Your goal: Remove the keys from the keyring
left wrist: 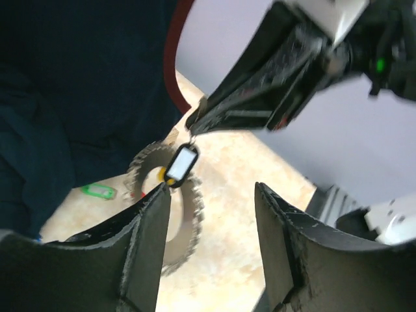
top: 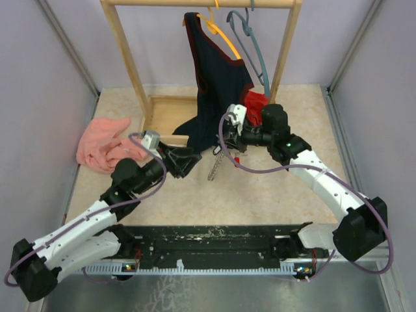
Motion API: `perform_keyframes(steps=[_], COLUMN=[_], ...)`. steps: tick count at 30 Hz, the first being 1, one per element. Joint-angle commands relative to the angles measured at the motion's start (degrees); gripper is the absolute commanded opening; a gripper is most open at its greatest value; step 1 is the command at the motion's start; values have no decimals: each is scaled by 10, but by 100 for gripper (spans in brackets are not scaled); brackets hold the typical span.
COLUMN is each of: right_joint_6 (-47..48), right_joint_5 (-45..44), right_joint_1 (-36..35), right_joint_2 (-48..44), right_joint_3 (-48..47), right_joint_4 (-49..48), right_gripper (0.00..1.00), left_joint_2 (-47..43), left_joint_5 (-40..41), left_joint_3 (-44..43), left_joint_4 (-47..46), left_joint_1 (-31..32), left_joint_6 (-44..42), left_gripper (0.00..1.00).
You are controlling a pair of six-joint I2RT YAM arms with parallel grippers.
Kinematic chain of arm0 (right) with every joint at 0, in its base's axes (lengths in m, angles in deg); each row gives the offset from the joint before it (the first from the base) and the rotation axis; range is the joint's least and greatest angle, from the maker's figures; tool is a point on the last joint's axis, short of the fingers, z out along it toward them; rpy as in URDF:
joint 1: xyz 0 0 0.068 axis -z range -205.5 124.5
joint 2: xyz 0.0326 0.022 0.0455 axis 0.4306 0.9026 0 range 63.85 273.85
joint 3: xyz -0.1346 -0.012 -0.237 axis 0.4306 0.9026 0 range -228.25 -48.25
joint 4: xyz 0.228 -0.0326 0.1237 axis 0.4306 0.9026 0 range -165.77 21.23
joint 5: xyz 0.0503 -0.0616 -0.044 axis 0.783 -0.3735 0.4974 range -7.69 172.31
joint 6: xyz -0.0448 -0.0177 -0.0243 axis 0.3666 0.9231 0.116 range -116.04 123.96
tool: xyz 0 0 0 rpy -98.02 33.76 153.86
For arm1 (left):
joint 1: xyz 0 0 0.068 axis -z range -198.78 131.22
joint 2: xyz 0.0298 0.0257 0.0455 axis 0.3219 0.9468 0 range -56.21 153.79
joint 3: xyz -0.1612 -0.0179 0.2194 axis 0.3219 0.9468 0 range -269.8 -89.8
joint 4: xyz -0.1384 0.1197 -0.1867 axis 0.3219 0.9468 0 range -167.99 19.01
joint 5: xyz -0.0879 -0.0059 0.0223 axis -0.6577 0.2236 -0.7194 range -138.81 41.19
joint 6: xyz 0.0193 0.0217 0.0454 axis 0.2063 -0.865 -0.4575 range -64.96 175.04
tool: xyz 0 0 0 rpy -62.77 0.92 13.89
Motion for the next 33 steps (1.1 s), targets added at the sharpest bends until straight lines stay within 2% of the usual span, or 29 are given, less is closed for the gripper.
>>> perform_keyframes(steps=[1,5,9,15,19,22,28,33], right_joint_6=[-71,-84,-77,-76,-79,-79,-78,-81], right_joint_5=[241,305,316,332,344,348,344,344], right_joint_1=[17,17,18,20,20,20,20,20], right_joint_2=[-26,-15,-9,-1,4,6,8,11], right_joint_3=[-39,-50,-57,-61,-60,-58,-55,-54], right_joint_4=[-56,-57,-44,-36,-39,-40,-41,-44], right_gripper=[0,0,0,0,0,0,0,0], left_joint_2=[-56,-32,28,89,116,131,123,120], left_joint_5=[-43,-21,-18,-88,-103,-153,-215,-260], left_joint_3=[124,132,108,118,112,113,130,128], left_joint_4=[-248,-236,-222,-287,-307,-340,-399,-412], left_joint_1=[0,0,-3,-8,-10,-14,-15,-15], left_joint_6=[-172,-208,-228,-241,-239,-232,-207,-187], left_gripper=[57,47,38,38,42,44,44,45])
